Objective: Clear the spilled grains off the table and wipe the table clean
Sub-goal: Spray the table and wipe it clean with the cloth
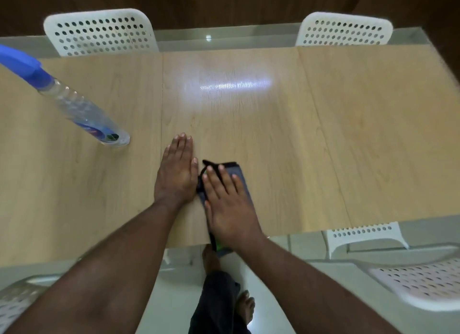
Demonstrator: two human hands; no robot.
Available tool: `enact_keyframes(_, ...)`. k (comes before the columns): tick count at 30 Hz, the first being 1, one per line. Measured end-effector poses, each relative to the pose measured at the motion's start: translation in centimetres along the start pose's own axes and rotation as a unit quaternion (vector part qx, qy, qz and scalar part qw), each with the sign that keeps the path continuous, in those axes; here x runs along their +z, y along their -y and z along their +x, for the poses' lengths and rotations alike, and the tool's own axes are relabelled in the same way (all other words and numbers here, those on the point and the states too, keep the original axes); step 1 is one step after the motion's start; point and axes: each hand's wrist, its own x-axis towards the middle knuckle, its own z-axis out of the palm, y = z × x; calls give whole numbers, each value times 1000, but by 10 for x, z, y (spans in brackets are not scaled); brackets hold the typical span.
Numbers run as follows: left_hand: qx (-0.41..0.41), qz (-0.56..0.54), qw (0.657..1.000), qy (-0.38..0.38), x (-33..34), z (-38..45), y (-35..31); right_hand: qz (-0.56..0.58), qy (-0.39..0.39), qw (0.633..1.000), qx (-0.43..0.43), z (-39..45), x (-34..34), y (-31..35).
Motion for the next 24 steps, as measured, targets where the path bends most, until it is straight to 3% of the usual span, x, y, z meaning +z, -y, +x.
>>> enact_keyframes(4,0,-8,1000,-7,-2,-1,-2,-15,22,998,-50,-41,-1,-33)
enact_keyframes(8,-5,-18,1000,-7,-2,-1,-1,-38,0,999,26,-19,-7,-65)
enact_keyframes(12,-4,-40,999,-13,0,-1,3,-11,-50,993,107,42,-3,-34)
enact_keyframes(16,-4,-88,996,-14,2,0,7,21,-43,997,66,46,3,8)
enact_keyframes(20,-7,-139,990,-11,-3,-3,7,205,-29,978,7,14,-9,7)
enact_keyframes(24,-24,-131,991,1,-5,-25,-17,272,-95,955,74,16,-20,-46)
